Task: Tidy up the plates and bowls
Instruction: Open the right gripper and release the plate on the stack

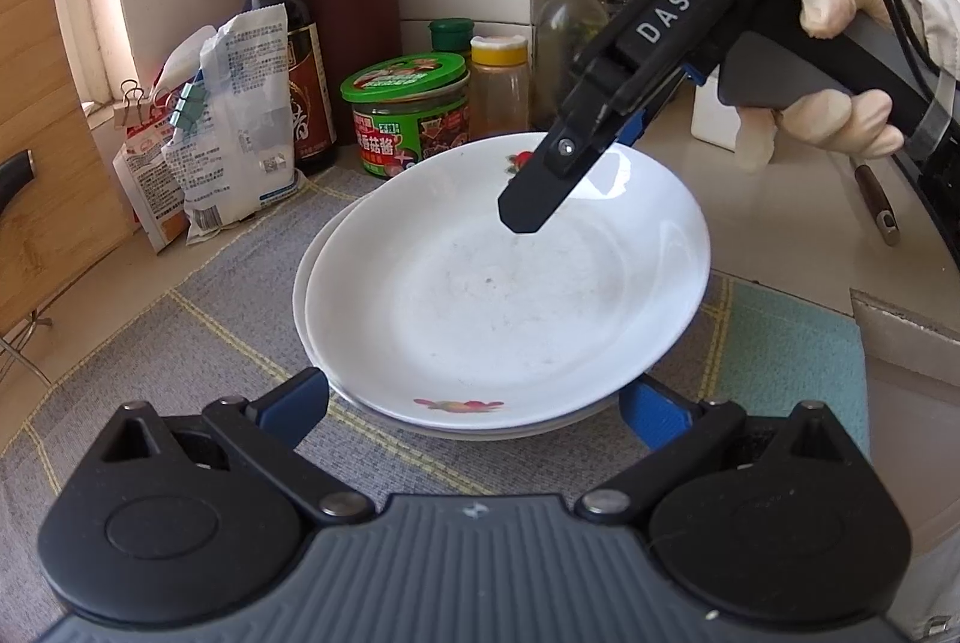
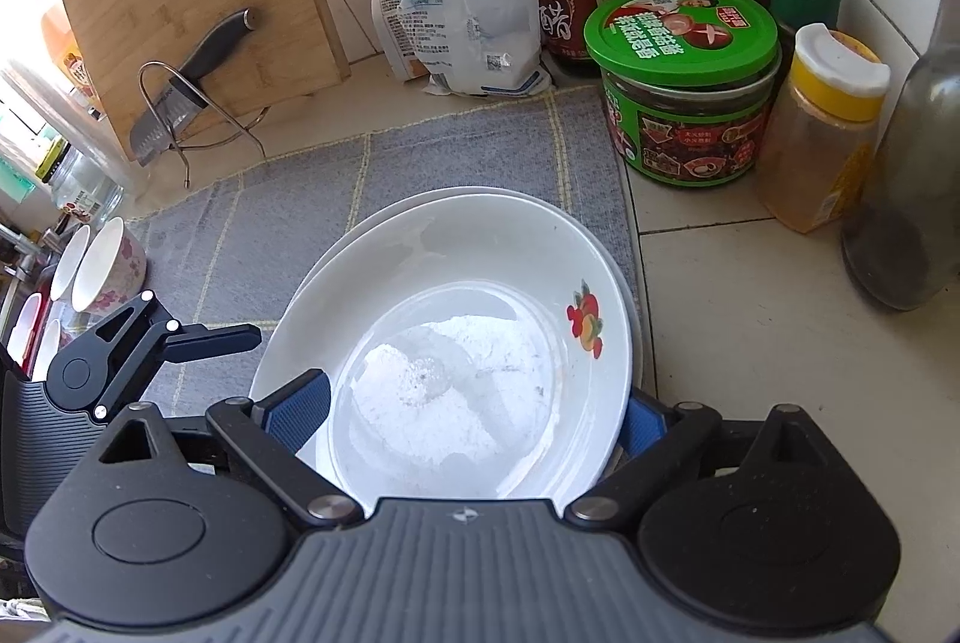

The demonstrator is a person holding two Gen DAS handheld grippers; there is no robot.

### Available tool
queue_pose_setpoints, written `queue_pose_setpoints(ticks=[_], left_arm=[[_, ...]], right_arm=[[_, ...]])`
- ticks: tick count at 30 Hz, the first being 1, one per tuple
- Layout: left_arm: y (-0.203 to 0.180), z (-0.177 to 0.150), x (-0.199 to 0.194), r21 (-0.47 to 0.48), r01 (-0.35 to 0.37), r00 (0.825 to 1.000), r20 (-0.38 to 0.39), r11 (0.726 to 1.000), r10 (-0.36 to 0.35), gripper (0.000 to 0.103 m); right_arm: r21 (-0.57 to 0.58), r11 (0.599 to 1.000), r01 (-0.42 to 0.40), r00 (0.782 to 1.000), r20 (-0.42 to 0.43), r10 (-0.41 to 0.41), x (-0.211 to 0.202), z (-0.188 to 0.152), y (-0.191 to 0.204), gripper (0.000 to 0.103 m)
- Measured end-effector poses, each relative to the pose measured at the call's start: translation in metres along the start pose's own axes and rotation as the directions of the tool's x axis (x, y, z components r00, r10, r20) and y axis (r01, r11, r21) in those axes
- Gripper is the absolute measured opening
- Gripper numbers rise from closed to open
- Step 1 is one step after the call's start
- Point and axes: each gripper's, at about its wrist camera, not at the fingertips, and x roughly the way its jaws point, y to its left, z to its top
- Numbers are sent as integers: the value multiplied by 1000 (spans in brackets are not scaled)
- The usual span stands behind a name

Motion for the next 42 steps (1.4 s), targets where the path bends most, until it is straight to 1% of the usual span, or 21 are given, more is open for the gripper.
queue_pose_setpoints(ticks=[5,12,22,27,29,32,35,42], left_arm=[[1,0,1,-14,8,1000,-5,1000,-8,102],[4,-1,2,-41,17,1000,-8,999,-17,102],[3,1,1,-47,16,1000,-4,999,-16,102],[5,0,4,-71,35,999,-15,997,-36,102],[4,-1,3,-70,30,999,-10,997,-31,102],[4,0,0,-79,33,999,-1,996,-33,102],[4,1,-2,-78,20,1000,-1,997,-20,102],[8,0,-18,-112,-39,999,22,993,42,102]], right_arm=[[0,1000,20,1000,-3,-20,-1,-1,3,99],[-30,997,75,997,-18,-75,0,-1,11,99],[-82,985,151,987,-40,-155,4,-2,20,100],[-107,975,196,979,-39,-201,6,-4,22,100],[-147,966,213,976,-8,-216,3,-6,27,103],[-188,953,238,971,33,-236,-1,-6,37,103],[-208,943,259,966,73,-249,-4,-6,43,103],[-267,917,296,953,145,-266,-9,-9,59,103]])
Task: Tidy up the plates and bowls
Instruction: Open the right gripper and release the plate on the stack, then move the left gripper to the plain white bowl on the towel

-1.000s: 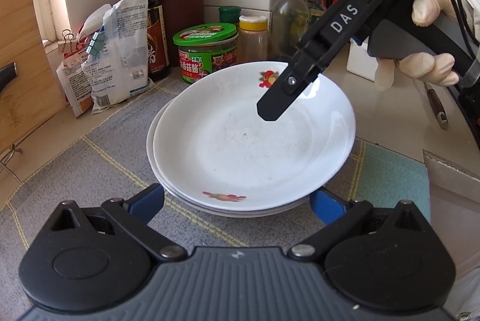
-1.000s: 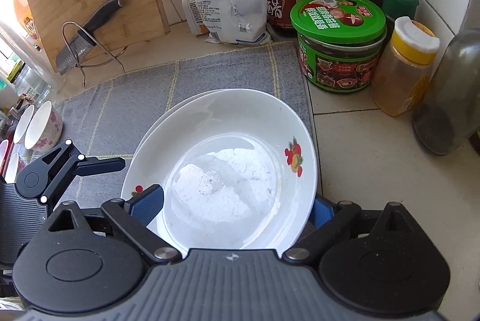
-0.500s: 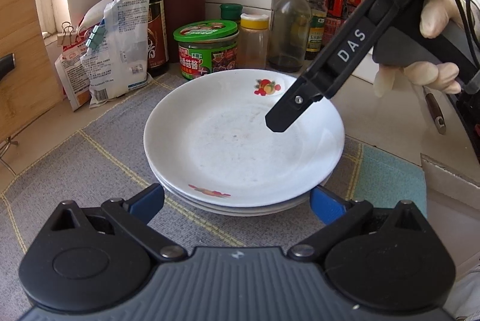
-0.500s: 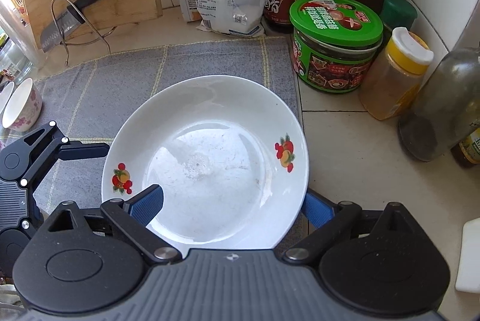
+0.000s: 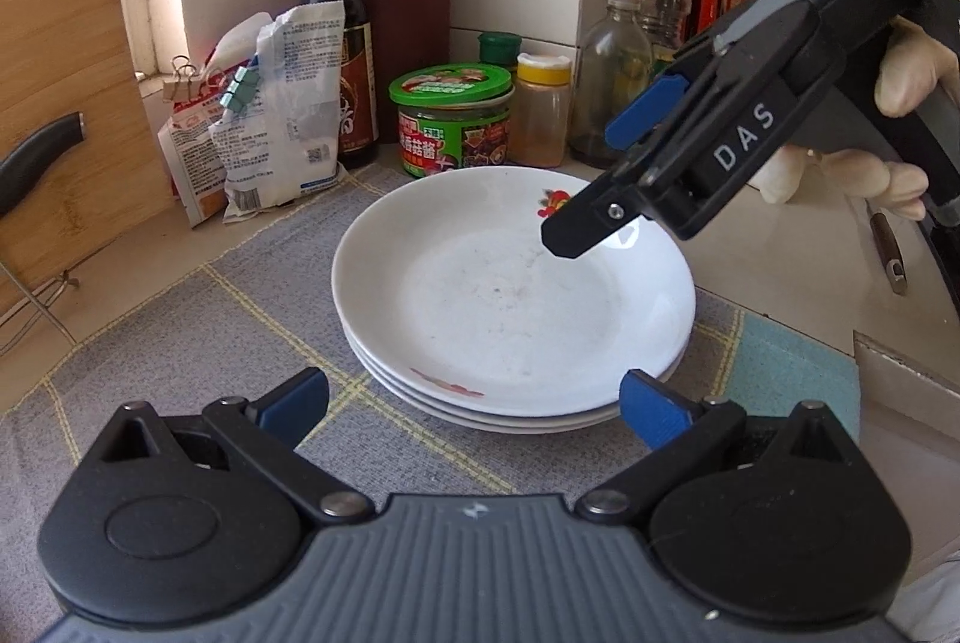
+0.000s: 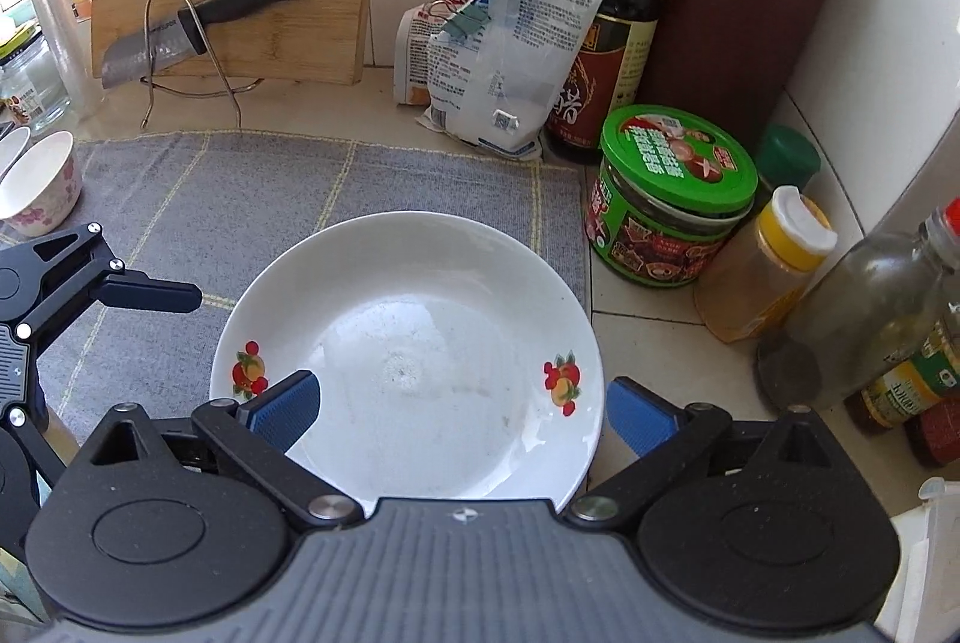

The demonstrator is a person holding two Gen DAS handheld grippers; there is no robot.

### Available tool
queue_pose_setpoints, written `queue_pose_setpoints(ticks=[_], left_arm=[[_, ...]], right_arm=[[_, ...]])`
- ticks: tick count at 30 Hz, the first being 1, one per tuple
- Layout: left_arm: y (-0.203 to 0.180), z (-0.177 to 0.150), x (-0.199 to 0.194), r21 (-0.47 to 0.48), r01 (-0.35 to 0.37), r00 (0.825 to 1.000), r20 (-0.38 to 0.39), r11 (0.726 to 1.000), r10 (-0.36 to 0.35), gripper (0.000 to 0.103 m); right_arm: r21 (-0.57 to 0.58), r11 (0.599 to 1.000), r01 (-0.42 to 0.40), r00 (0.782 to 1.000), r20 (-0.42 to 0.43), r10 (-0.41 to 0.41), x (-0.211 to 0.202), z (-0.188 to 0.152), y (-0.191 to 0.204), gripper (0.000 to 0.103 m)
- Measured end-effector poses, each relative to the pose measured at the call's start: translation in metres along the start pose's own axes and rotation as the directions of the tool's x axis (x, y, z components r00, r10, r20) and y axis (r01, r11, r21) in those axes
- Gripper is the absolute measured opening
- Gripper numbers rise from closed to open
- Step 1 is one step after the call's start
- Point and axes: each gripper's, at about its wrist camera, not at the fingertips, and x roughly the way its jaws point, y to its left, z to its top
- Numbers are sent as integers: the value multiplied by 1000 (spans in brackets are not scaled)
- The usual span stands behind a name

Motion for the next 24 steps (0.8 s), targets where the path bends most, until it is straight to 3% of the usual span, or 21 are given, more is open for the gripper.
queue_pose_setpoints(ticks=[8,13,17,21,24], left_arm=[[12,-5,-34,-83,-134,989,51,988,139,102],[19,-14,-58,-157,-199,975,65,967,211,102],[22,-22,-80,-210,-298,948,49,931,314,102],[32,-37,-110,-280,-345,929,33,896,369,102],[42,-52,-133,-306,-400,905,15,864,424,102]], right_arm=[[-95,995,-2,998,63,8,-7,7,27,103],[-162,985,-65,992,97,81,-6,16,49,103],[-234,964,-125,981,117,155,-3,22,72,103],[-302,934,-193,966,105,234,2,27,104,103],[-345,909,-234,955,94,282,5,30,133,103]])
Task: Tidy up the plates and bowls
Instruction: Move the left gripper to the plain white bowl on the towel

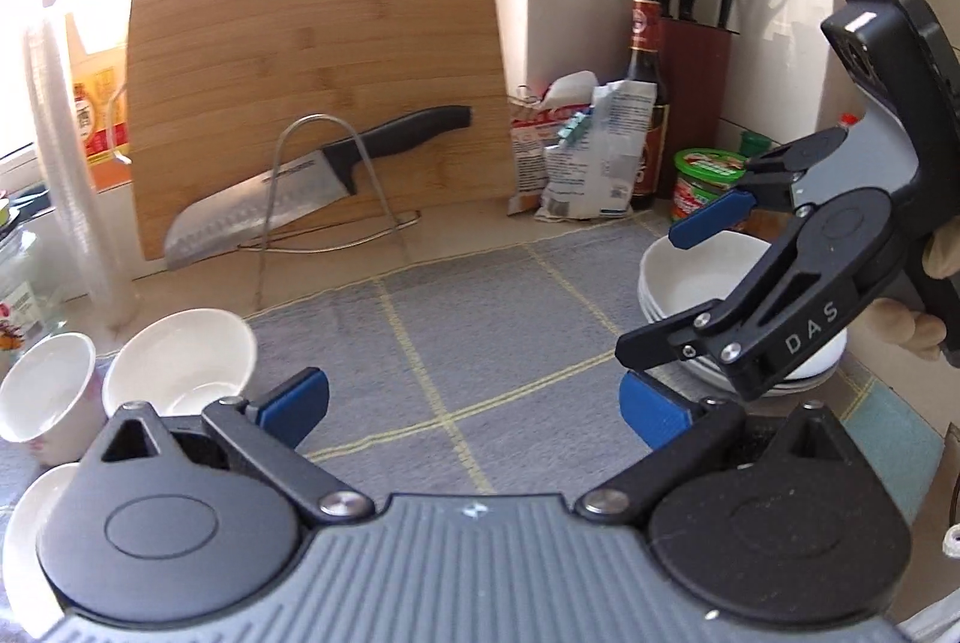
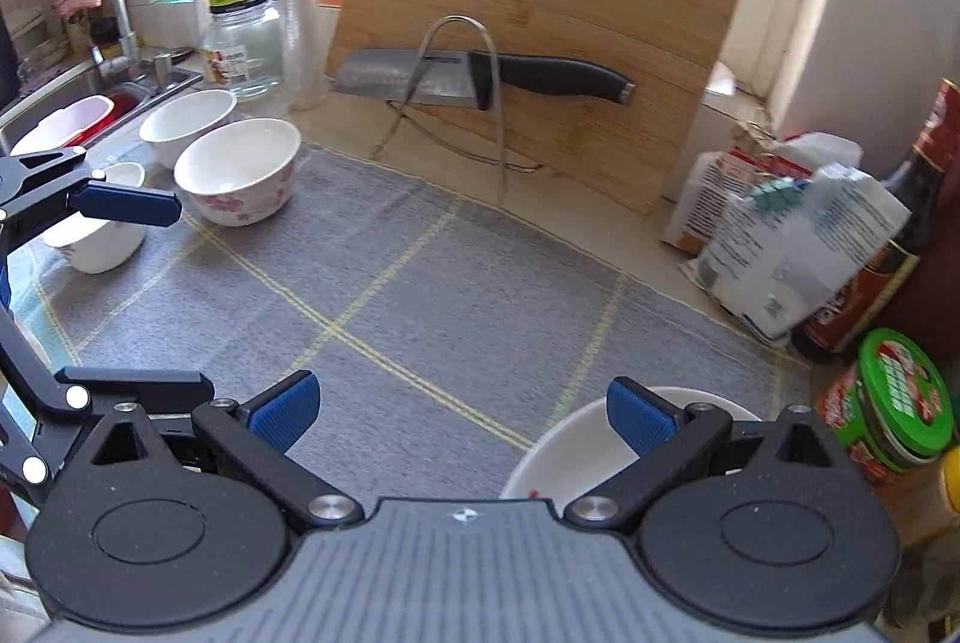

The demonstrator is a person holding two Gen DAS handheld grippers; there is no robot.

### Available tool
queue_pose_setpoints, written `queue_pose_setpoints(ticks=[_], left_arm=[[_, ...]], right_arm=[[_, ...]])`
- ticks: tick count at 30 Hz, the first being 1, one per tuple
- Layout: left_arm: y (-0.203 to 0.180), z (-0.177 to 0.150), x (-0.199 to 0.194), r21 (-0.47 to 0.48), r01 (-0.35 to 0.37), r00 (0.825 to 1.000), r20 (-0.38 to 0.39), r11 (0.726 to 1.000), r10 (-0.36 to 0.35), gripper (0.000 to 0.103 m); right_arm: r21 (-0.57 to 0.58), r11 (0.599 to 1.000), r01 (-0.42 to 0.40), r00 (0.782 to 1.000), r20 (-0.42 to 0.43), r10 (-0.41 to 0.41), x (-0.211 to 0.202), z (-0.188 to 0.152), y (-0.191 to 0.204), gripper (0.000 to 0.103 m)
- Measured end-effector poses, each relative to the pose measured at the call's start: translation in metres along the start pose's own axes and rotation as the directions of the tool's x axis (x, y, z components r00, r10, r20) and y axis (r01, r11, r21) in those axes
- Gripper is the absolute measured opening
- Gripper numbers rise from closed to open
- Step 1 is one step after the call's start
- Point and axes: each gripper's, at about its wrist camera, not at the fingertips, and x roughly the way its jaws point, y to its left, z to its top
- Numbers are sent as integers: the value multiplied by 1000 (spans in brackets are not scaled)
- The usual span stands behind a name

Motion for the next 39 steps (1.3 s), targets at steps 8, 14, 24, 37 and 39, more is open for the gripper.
queue_pose_setpoints(ticks=[8,14,24,37,39], left_arm=[[69,-28,-40,-47,-67,998,-9,997,66,102],[119,-47,-60,-55,-64,997,-44,996,62,102],[181,-64,-69,-37,-79,994,-79,996,76,102],[219,-66,-48,-48,19,989,-142,999,-26,102],[222,-65,-45,-42,28,988,-148,999,-34,102]], right_arm=[[-45,993,-106,993,-49,103,44,18,81,103],[-64,986,-151,985,-97,144,78,22,147,103],[-106,976,-188,979,-97,178,108,31,220,103],[-98,984,-151,987,-78,143,119,28,234,103],[-97,984,-148,987,-69,142,120,28,234,103]])
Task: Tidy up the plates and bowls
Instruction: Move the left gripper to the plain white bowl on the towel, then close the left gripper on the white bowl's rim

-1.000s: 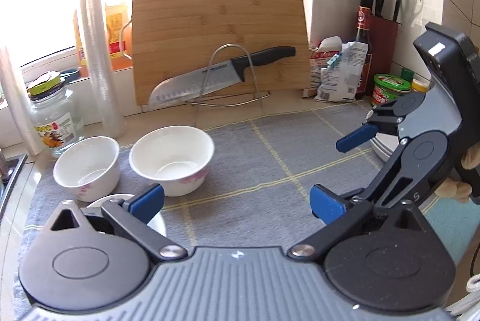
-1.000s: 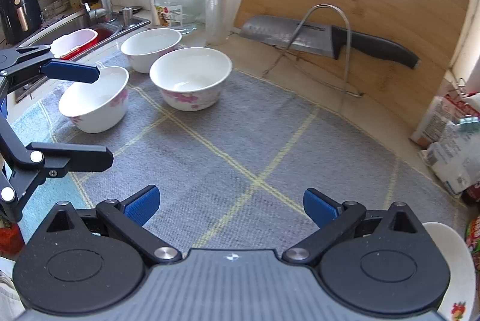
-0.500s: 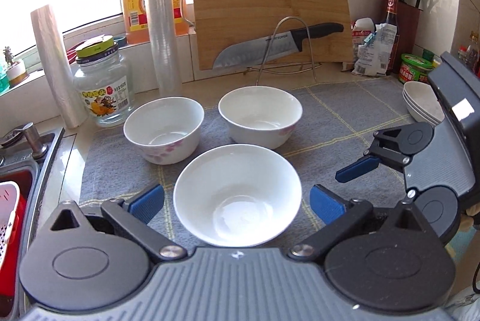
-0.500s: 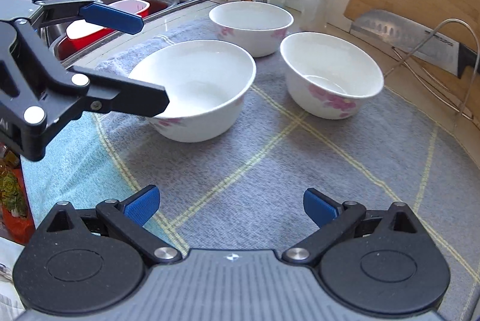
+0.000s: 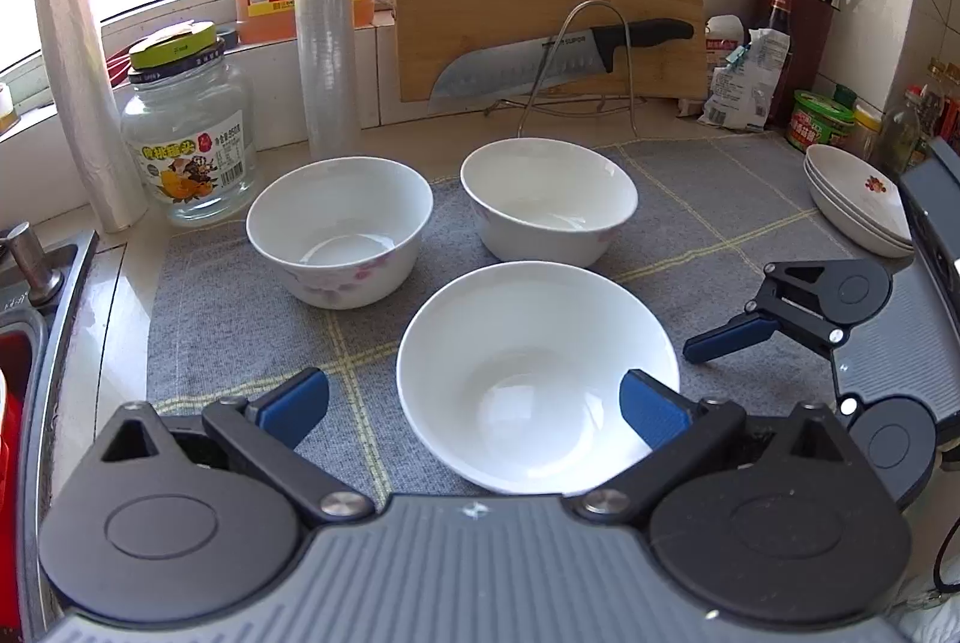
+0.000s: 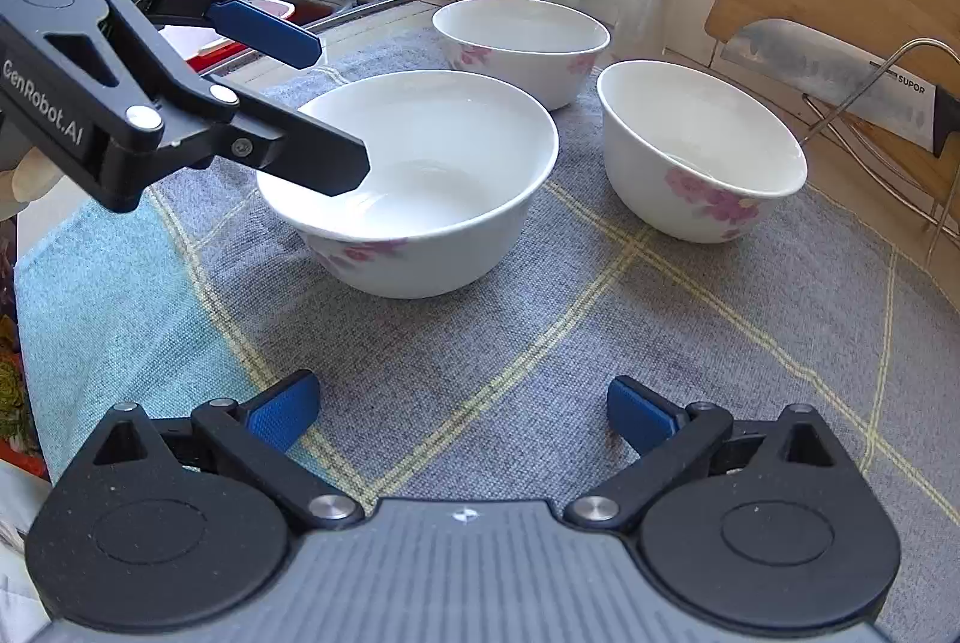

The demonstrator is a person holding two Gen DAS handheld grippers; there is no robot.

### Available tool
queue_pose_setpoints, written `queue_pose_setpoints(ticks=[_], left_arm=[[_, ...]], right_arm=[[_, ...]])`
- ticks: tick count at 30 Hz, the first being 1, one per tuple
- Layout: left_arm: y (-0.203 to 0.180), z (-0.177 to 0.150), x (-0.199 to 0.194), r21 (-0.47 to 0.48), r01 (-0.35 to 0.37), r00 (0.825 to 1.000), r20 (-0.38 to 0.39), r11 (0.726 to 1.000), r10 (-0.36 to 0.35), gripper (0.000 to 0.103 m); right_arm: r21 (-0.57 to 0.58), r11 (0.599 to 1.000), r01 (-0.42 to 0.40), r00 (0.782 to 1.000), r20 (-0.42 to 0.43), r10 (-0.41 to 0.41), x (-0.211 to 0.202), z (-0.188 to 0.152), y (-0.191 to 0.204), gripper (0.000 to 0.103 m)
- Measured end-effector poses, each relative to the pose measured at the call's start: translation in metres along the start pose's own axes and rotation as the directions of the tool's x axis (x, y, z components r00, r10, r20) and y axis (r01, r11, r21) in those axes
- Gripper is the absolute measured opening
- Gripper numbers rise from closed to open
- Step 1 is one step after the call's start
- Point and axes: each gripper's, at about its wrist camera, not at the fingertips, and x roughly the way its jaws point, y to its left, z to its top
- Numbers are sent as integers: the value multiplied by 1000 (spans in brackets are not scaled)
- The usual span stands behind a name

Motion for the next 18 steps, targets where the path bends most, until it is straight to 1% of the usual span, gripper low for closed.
queue_pose_setpoints(ticks=[2,6,9,10,12,14,18], left_arm=[[3,1,4,6,7,1000,-14,1000,-7,102],[9,5,11,-3,51,998,-42,999,-51,102],[11,8,16,5,66,996,-65,998,-65,102],[12,11,18,15,73,995,-74,997,-72,102],[12,14,20,32,72,995,-76,997,-69,102],[12,18,23,49,71,994,-90,996,-66,102],[14,23,30,63,69,991,-116,996,-61,102]], right_arm=[[1,1000,2,1000,4,-2,-1,-2,-1,103],[2,1000,4,1000,12,-4,-4,-5,0,103],[14,1000,22,1000,11,-22,-4,-5,2,103],[11,999,33,999,23,-33,-5,-4,5,103],[-1,999,42,998,51,-42,-6,0,9,103],[-14,1000,24,997,68,-23,-8,5,12,103],[-36,999,20,995,96,-17,-7,12,18,103]])
